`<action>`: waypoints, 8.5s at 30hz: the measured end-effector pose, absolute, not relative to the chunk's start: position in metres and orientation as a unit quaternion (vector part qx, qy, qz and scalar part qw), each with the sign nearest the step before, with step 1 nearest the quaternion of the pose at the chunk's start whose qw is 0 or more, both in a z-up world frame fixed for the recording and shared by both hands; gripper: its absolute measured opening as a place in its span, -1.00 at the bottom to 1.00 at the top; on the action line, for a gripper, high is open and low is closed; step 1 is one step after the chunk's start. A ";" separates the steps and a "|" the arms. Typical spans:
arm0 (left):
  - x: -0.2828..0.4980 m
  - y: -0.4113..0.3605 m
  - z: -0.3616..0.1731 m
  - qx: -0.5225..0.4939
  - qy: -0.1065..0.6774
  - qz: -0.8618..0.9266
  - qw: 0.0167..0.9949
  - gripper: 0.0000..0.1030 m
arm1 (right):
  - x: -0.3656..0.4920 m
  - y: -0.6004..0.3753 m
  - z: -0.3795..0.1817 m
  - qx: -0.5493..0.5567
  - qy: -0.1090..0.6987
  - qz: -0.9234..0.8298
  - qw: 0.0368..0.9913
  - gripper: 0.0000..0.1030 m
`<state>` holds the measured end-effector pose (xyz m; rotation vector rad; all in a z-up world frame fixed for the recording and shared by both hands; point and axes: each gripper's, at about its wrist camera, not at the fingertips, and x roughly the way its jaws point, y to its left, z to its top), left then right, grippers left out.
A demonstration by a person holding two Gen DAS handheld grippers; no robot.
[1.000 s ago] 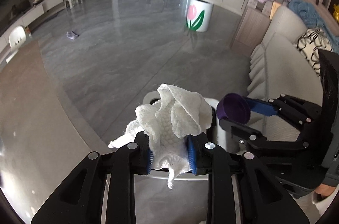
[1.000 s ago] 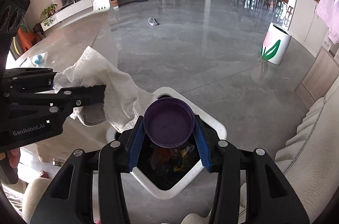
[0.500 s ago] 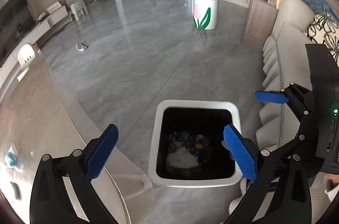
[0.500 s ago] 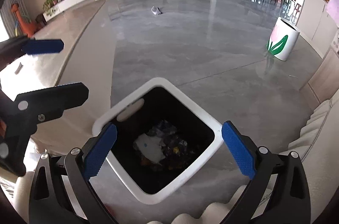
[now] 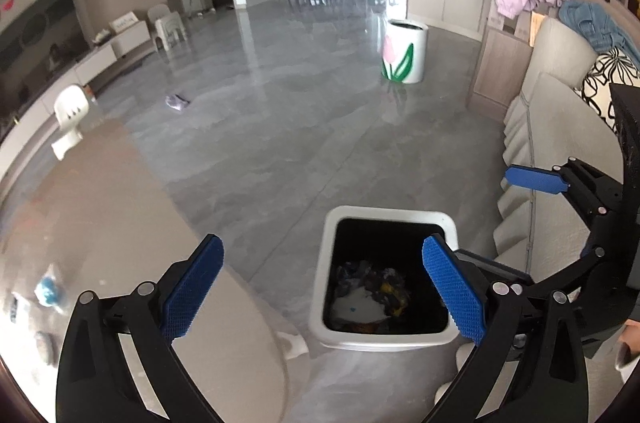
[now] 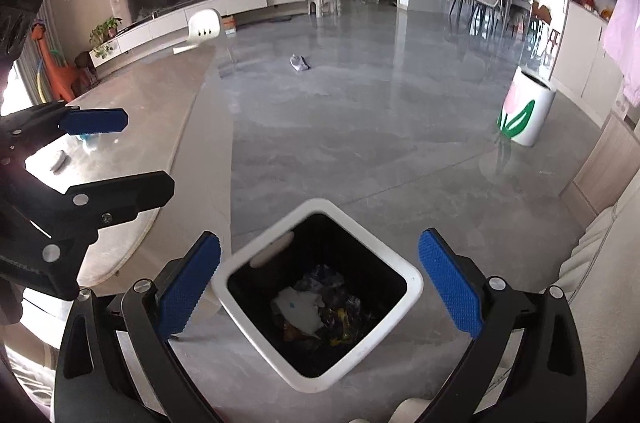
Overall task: Collect trash
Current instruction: 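Move both open tools back to the table, then grasp the cartoon tin lid with the left tool while the right tool grasps the blue zip bag, then carry the tin lid and blue zip bag over the white bin, then open both tools to drop the lid and zip bag into the bin, then move the open left tool toward the clear blue-labelled box, then grasp the clear blue-labelled box with the left tool, then carry the box over the white bin and open the left tool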
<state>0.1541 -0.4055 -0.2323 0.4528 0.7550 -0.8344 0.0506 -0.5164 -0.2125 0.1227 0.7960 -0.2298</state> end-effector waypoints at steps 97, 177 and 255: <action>0.260 -0.125 -0.213 0.059 0.352 -0.210 0.910 0.11 | 0.178 -0.267 -0.154 -0.056 0.358 0.064 0.930 -0.28; 0.179 -0.120 -0.146 0.114 0.257 -0.196 0.939 0.91 | 0.134 -0.248 -0.147 -0.064 0.331 0.063 0.939 0.91; 0.175 -0.289 -0.233 0.142 0.323 -0.436 0.828 0.24 | 0.048 -0.379 -0.159 0.009 0.324 -0.129 0.937 0.91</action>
